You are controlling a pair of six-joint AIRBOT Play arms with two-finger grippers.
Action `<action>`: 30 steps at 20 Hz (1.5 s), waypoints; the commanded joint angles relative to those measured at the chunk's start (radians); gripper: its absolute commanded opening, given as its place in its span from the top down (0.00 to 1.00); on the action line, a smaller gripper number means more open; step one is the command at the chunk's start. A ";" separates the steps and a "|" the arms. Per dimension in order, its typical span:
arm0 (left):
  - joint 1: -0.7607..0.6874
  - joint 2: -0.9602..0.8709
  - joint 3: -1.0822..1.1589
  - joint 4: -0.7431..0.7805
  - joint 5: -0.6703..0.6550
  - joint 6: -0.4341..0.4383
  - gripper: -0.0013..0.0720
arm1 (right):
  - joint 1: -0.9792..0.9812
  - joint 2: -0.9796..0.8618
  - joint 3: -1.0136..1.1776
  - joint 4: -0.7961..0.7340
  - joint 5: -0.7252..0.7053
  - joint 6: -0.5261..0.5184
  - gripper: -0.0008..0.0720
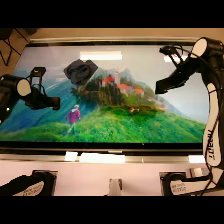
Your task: Fold the shirts.
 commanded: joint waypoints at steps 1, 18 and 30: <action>0.000 0.001 0.000 0.000 0.000 0.000 0.01 | 0.000 -0.001 0.001 0.000 0.000 0.000 0.06; -0.004 -0.007 -0.004 -0.031 0.329 -0.001 0.01 | 0.000 -0.001 0.001 -0.004 -0.173 0.004 0.06; 0.144 -0.789 0.788 -0.261 0.163 0.099 0.07 | 0.001 -0.002 0.001 0.044 -0.188 0.003 0.06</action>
